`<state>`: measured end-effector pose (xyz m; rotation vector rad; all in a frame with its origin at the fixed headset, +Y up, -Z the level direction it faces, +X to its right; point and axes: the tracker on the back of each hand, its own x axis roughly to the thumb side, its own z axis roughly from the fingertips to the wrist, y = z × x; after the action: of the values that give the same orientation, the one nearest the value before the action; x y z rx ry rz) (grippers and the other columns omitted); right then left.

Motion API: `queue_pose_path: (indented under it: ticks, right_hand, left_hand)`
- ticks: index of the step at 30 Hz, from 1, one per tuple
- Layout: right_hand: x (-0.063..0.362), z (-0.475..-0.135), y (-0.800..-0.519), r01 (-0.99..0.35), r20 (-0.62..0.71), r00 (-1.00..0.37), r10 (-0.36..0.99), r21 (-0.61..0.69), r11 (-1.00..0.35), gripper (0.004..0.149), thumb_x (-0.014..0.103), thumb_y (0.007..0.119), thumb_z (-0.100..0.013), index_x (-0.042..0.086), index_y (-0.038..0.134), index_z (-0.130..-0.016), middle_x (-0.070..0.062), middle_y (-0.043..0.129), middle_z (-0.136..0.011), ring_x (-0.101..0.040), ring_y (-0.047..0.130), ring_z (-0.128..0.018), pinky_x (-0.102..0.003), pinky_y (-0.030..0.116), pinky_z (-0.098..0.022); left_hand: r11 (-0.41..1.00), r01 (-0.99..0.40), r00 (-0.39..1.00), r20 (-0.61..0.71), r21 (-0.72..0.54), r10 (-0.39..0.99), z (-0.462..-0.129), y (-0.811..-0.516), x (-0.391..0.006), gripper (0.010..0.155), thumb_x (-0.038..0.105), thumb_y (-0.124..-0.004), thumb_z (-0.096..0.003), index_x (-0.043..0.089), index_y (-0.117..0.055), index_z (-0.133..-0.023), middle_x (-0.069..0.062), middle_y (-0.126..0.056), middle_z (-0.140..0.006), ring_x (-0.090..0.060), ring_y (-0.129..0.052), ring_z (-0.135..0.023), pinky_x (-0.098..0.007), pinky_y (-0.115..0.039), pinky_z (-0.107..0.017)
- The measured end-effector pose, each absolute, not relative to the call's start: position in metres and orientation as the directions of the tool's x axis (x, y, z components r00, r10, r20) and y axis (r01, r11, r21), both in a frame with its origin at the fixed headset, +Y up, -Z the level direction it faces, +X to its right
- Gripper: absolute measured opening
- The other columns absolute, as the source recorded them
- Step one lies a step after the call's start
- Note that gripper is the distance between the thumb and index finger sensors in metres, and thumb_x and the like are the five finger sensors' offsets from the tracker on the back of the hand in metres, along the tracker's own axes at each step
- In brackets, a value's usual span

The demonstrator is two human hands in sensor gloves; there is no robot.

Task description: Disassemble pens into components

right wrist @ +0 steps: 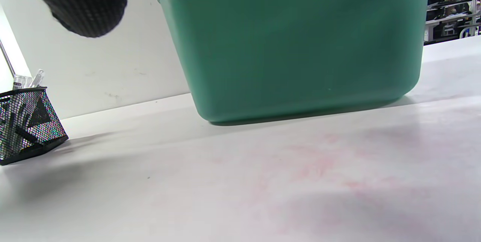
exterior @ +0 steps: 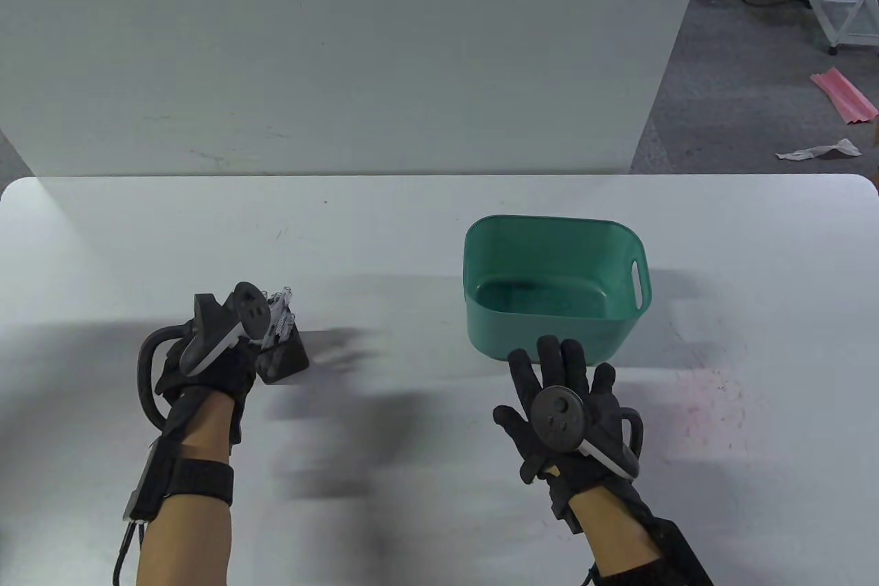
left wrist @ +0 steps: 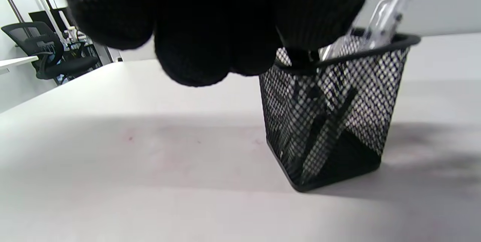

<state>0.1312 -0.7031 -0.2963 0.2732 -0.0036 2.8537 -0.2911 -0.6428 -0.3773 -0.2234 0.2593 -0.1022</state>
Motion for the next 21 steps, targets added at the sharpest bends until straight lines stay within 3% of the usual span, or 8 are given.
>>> queue_pose_path:
  ticks: [6, 13, 19, 21]
  right_hand:
    - [0.132, -0.297, -0.703, -0.281, 0.182, -0.943, 0.280, 0.022, -0.960, 0.074, 0.062, 0.063, -0.055, 0.034, 0.025, -0.112, -0.011, 0.008, -0.118, -0.042, 0.007, -0.107, -0.076, 0.008, -0.065]
    - [0.133, -0.298, -0.703, -0.289, 0.183, -0.941, 0.285, 0.009, -0.957, 0.074, 0.062, 0.063, -0.055, 0.033, 0.026, -0.112, -0.011, 0.009, -0.118, -0.042, 0.007, -0.107, -0.076, 0.009, -0.065]
    - [0.134, -0.298, -0.703, -0.319, 0.186, -0.932, 0.313, -0.007, -0.948, 0.074, 0.061, 0.063, -0.055, 0.032, 0.027, -0.112, -0.011, 0.011, -0.118, -0.043, 0.010, -0.107, -0.076, 0.011, -0.065]
    - [0.135, -0.298, -0.701, -0.356, 0.183, -0.920, 0.347, -0.021, -0.934, 0.074, 0.061, 0.064, -0.055, 0.031, 0.029, -0.112, -0.012, 0.013, -0.119, -0.043, 0.012, -0.107, -0.076, 0.012, -0.065]
  left_hand:
    - [0.989, 0.046, 0.963, -0.258, -0.141, -0.082, -0.368, -0.613, -0.295, 0.046, 0.046, -0.081, -0.0499, 0.034, -0.079, -0.094, 0.001, -0.099, -0.079, -0.019, -0.107, -0.057, -0.048, -0.089, -0.047]
    - [0.996, -0.016, 0.975, -0.217, 0.085, 0.034, -0.342, -0.562, -0.291, 0.046, 0.046, -0.080, -0.0503, 0.033, -0.079, -0.094, 0.001, -0.099, -0.078, -0.019, -0.107, -0.057, -0.047, -0.089, -0.046]
    - [0.947, -0.146, 0.980, -0.088, 0.287, 0.178, -0.319, -0.546, -0.267, 0.046, 0.045, -0.078, -0.0510, 0.031, -0.077, -0.094, 0.001, -0.098, -0.080, -0.018, -0.107, -0.058, -0.045, -0.090, -0.045]
    - [0.903, -0.295, 0.951, 0.004, 0.313, 0.309, -0.312, -0.552, -0.256, 0.045, 0.045, -0.078, -0.0511, 0.031, -0.077, -0.094, 0.000, -0.098, -0.081, -0.018, -0.107, -0.058, -0.046, -0.090, -0.045]
